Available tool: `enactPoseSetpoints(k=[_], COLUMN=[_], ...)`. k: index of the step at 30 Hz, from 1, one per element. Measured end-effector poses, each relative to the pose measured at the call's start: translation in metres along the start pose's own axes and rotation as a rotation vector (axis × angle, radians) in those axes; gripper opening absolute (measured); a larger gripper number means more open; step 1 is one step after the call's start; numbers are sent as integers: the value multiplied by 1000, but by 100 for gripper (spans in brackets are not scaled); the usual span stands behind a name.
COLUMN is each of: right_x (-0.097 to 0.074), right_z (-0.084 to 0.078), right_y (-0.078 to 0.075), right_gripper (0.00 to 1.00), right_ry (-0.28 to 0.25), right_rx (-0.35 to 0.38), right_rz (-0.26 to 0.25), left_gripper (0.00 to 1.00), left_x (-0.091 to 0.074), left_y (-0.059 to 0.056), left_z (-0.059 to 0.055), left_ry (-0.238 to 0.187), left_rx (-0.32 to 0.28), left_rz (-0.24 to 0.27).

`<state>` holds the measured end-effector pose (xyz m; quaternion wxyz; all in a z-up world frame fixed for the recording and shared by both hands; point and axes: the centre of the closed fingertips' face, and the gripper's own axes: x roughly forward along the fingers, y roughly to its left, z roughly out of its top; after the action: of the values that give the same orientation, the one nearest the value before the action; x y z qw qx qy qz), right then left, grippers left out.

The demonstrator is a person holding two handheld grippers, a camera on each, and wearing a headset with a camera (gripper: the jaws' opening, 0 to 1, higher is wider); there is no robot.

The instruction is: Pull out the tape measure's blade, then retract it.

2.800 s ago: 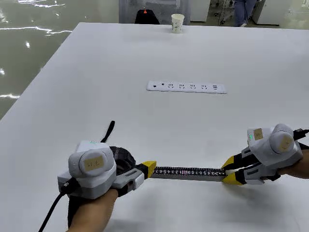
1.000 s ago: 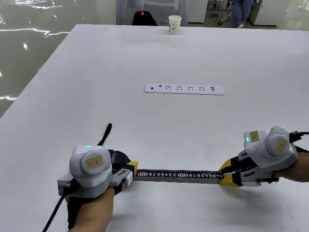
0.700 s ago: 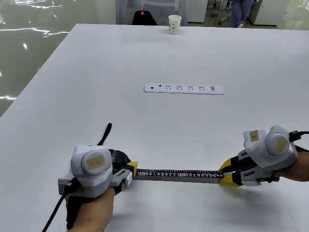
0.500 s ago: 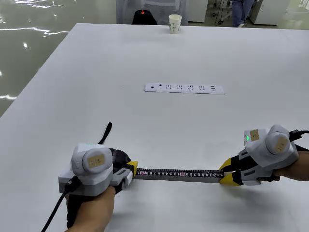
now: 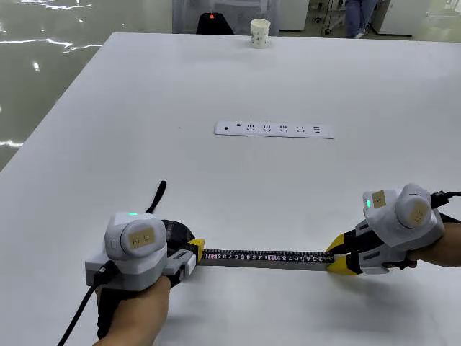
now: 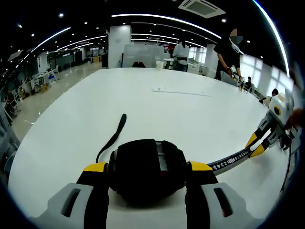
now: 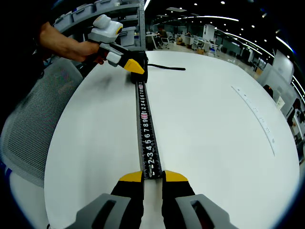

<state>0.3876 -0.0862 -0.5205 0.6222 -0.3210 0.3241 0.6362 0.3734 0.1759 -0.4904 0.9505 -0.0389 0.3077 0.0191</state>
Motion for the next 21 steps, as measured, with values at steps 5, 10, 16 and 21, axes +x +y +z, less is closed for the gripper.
enactPoseSetpoints(k=[5, 10, 16, 21], right_x=[0, 0, 0, 0], right_z=[1, 2, 3, 3], right_y=[0, 1, 2, 2], right_gripper=[10, 10, 10, 10], right_ry=[1, 0, -1, 0], right_rx=[0, 0, 0, 0], right_rz=[0, 0, 0, 0], left_gripper=[59, 58, 57, 57], left_x=[0, 0, 0, 0], left_y=[0, 0, 0, 0], left_z=[0, 0, 1, 1], left_ry=[3, 6, 3, 4], left_rx=[4, 6, 6, 3], left_rz=[0, -1, -4, -3])
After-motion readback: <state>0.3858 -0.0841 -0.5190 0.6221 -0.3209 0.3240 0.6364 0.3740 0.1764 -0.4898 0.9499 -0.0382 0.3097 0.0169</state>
